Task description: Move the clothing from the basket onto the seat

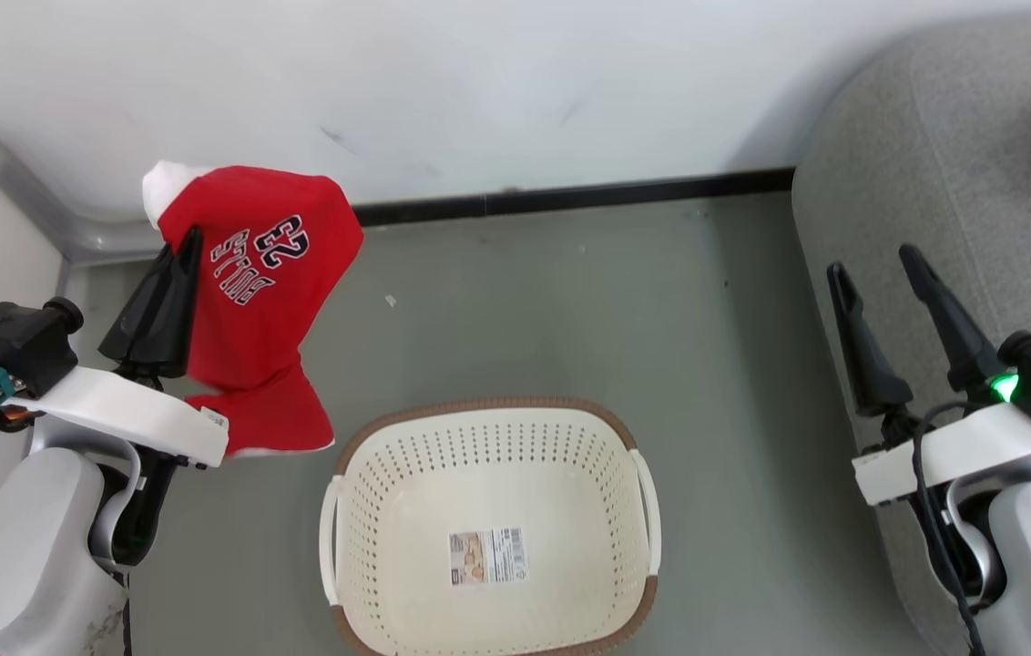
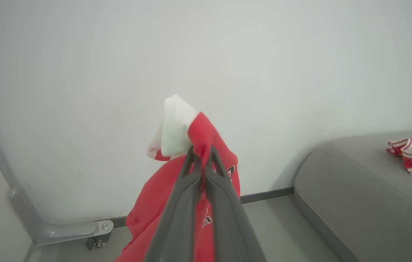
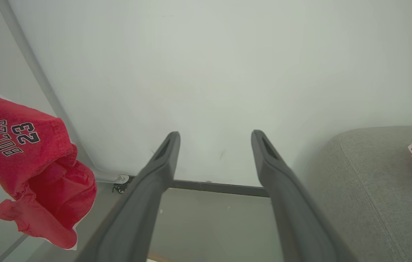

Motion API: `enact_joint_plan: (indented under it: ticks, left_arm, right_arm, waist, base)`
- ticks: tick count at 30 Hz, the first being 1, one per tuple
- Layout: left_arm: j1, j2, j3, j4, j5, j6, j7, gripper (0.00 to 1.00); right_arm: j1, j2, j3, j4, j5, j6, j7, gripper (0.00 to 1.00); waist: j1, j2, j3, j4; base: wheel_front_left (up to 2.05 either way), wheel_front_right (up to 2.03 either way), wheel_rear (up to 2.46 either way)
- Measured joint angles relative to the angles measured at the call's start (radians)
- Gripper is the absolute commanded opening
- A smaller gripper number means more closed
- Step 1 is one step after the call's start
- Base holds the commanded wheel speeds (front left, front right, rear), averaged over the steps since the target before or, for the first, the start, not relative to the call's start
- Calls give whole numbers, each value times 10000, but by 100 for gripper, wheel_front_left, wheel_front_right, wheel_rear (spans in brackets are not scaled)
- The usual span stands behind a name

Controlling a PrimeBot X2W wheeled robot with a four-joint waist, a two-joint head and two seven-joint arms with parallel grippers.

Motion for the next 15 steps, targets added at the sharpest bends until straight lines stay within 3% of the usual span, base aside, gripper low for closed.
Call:
enact_joint_plan:
  ticks: [15]
  left_arm:
    - [593,334,79,-1538,506,435,-2,0]
  right_arm:
    - [1022,-104,247,173,128,0,0,100]
  waist:
    - [0,0,-1276,58]
  base:
    - [0,0,0]
